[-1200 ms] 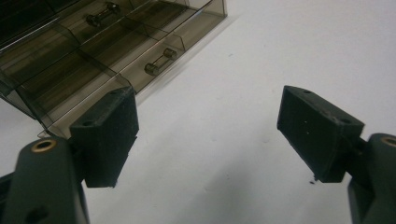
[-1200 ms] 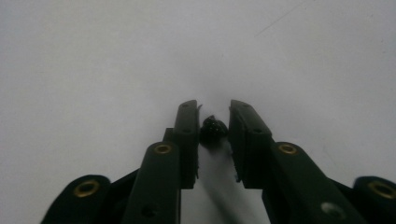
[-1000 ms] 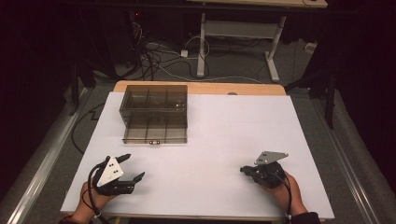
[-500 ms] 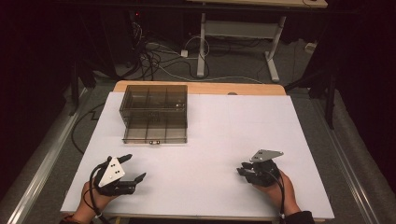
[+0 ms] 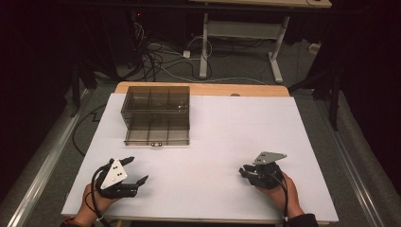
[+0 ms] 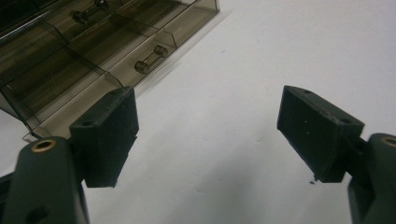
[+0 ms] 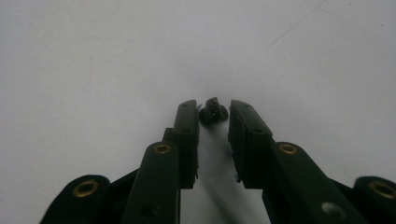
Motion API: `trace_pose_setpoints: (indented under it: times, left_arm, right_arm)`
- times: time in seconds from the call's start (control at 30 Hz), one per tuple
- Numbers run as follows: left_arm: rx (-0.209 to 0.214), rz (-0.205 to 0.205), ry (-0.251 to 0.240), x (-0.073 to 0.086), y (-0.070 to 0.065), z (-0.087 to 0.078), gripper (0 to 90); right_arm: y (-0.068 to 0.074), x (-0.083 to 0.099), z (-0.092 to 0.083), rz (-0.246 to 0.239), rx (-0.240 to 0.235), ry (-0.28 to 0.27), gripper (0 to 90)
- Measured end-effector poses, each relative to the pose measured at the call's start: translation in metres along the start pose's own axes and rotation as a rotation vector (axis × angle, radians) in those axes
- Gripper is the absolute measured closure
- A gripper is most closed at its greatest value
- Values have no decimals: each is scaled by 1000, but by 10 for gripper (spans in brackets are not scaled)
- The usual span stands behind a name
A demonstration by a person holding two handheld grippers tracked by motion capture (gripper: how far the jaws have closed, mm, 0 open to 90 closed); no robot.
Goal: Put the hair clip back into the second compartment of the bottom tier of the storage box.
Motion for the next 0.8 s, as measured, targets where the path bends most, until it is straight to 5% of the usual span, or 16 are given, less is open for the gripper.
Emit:
trace_pose_setpoints:
  times: [0.23,0.6,0.8]
  left_arm:
    - [7,4,8,0,-2,2,197]
    - [13,6,13,0,-3,4,197]
    - [14,9,21,1,-3,5,197]
  right_arm:
    - [3,-6,9,-1,22,7,637]
    - [6,-9,12,-18,31,8,792]
    - [6,-9,11,-19,21,5,769]
Point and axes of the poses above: each handheld gripper's, and its own axes: z roughly forward along the jaws, x roughly out of its underside, y roughly to its left, the point moved 5 cm from there along z, roughly forward along the jaws, and after that the axes turned 3 degrees about -y, right-handed, at the moved point
